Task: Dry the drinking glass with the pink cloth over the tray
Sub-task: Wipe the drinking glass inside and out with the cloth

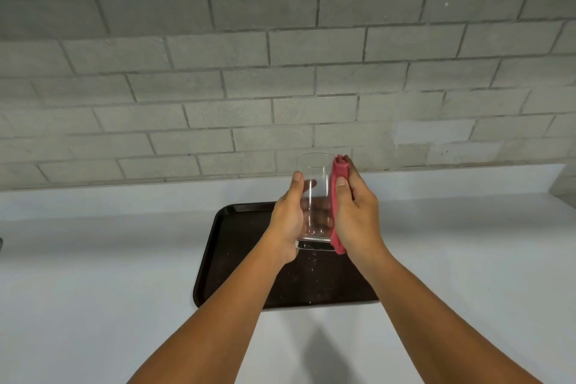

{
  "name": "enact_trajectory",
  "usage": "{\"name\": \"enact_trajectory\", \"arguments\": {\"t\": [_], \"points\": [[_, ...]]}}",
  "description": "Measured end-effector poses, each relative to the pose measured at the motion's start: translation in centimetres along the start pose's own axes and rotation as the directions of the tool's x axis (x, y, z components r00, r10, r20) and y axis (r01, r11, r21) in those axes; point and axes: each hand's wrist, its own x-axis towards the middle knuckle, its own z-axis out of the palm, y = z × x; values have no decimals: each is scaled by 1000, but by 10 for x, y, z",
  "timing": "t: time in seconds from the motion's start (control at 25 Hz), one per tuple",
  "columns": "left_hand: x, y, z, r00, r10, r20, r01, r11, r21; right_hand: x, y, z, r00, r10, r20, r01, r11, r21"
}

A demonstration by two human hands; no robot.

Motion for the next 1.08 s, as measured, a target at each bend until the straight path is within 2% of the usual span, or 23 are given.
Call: {"name": "enact_trajectory", "arguments": {"t": [0.12,0.44,0.64,0.72,0.92,1.08], "points": [[5,1,-1,1000,-8,-22,9,1000,27,-13,2,0,999,-17,35,16,999,33],[-1,9,13,997,45,-62,-37,991,127,-13,0,1,995,-68,-77,68,998,-4],[-12,14,19,1000,-7,2,7,983,183,-11,-4,4,994,-69,-85,65,997,-47],[-13,14,19,1000,5,-15,-2,977,214,-13,-8,8,993,-92,-79,88,994,-60],[-9,23,14,999,38,-36,-31,983,179,-26,-6,12,988,-154,-19,150,980,-132],[-17,20,17,1000,26,-11,-24,981,191,-21,2,6,993,-107,-46,102,989,-106]]}}
